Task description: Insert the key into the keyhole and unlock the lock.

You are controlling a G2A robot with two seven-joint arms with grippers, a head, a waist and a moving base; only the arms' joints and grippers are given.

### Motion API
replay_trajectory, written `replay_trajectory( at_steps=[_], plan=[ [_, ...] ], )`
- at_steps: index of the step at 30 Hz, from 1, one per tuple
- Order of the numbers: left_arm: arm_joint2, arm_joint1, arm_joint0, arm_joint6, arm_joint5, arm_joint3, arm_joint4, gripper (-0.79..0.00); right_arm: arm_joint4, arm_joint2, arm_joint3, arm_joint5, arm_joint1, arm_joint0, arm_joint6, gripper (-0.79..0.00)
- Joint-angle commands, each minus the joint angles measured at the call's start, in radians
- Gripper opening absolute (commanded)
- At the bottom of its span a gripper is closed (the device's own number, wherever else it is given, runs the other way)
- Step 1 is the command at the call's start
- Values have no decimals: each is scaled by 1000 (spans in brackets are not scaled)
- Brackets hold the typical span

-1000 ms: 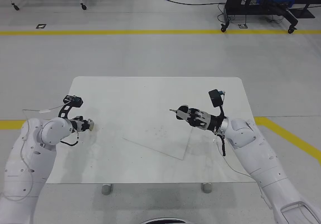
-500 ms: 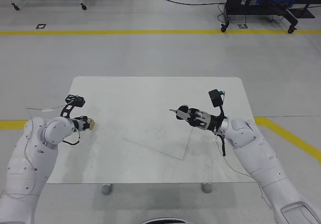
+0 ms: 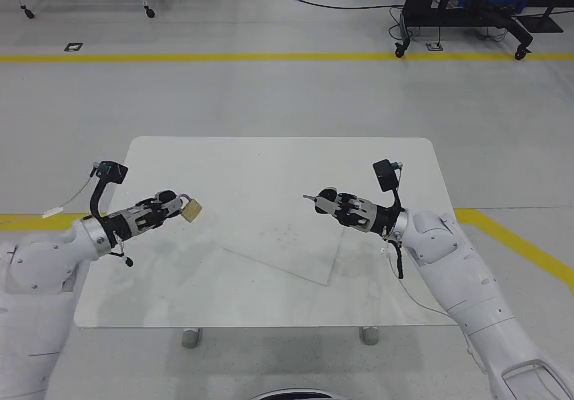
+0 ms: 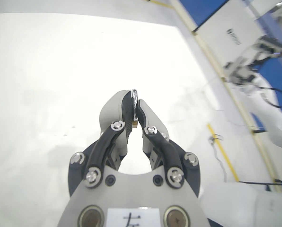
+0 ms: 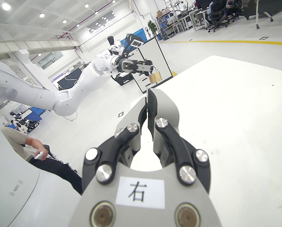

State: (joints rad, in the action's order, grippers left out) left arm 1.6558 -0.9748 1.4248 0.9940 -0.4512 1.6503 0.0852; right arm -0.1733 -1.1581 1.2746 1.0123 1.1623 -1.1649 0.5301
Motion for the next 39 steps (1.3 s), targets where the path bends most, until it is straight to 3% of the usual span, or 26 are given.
replay_trajectory(
  at_steps=[1,5,14,16,18,21,24,26,28,30,35,39],
  plan=[
    [18,2,35,50,-22,7,-187,-785,0,0,0,0,0,0,0,-785],
    [18,3,73,102,-18,4,-358,-785,0,0,0,0,0,0,0,-785],
    [11,3,77,110,-3,7,-369,-785,0,0,0,0,0,0,0,-785],
    [-8,-1,83,59,9,24,-368,-785,0,0,0,0,0,0,0,-785],
    [-69,-9,73,92,75,3,-548,-785,4,1,3,-2,0,-2,-5,-785],
    [-146,-18,-24,235,265,-121,-818,-785,44,15,-5,-35,6,7,-43,-785],
    [-246,-27,-183,402,541,-312,-935,-785,92,36,-26,-33,14,39,-57,-785],
    [-313,-35,-290,481,635,-436,-924,-785,102,48,-34,-52,18,65,-56,-785],
    [-371,-43,-374,538,653,-530,-879,-785,102,55,-32,-64,20,82,-58,-785],
    [-438,-53,-434,542,665,-567,-864,-785,99,57,-32,-74,22,92,-65,-785],
    [-577,-72,-529,542,689,-621,-946,-785,78,57,-19,-90,25,96,-100,-785],
    [-654,-83,-583,542,648,-678,-981,-785,44,57,4,-113,25,86,-105,-785]
  ],
)
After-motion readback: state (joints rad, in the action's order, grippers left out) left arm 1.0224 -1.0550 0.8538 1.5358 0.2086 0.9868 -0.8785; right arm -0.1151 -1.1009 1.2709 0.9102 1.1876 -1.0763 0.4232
